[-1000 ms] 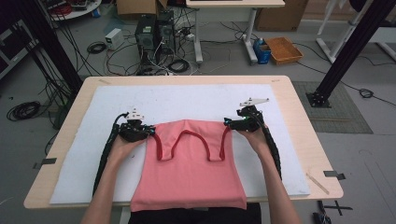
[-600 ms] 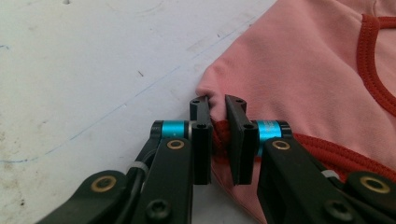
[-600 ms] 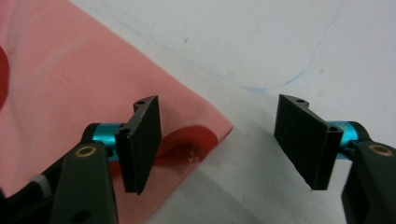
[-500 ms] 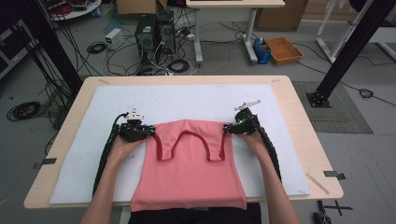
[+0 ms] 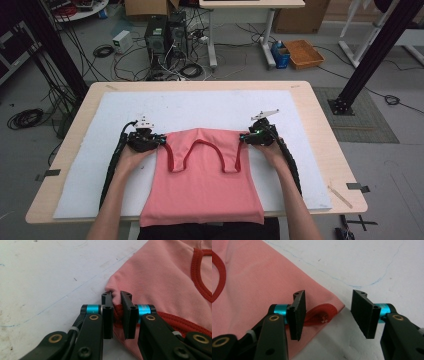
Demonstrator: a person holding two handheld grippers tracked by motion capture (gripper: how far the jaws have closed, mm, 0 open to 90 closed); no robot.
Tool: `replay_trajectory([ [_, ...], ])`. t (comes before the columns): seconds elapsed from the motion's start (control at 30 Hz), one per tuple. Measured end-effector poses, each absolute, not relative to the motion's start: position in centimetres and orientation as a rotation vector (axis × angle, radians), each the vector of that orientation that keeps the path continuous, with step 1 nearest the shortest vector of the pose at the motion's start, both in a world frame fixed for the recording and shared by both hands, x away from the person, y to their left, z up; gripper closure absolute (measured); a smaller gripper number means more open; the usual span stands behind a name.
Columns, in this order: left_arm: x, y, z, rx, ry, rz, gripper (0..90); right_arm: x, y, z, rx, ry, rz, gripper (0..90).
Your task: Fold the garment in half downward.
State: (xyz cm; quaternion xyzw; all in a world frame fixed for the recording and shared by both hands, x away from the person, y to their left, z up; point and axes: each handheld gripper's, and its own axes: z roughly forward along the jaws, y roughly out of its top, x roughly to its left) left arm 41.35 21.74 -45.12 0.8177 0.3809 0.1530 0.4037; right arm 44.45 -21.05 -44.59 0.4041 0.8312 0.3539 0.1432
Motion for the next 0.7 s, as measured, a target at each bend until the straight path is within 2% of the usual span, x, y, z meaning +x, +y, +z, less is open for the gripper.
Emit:
replay_trajectory([
  [0.17,41.34,21.74,-45.13,2.064,0.962,0.384,80.9,44.17,-21.0,-44.61,1.15,2.409,1.047,57.8],
  [0.37,41.33,21.73,-45.12,2.066,0.962,0.388,80.9,44.01,-21.13,-44.77,1.145,2.406,1.079,64.8],
  [0.5,41.35,21.76,-45.12,2.067,0.961,0.387,80.9,43.86,-20.85,-44.69,1.112,2.428,1.08,74.6],
  [0.7,41.35,21.74,-45.13,2.064,0.962,0.384,81.0,43.71,-20.57,-44.68,1.086,2.433,1.074,79.9],
])
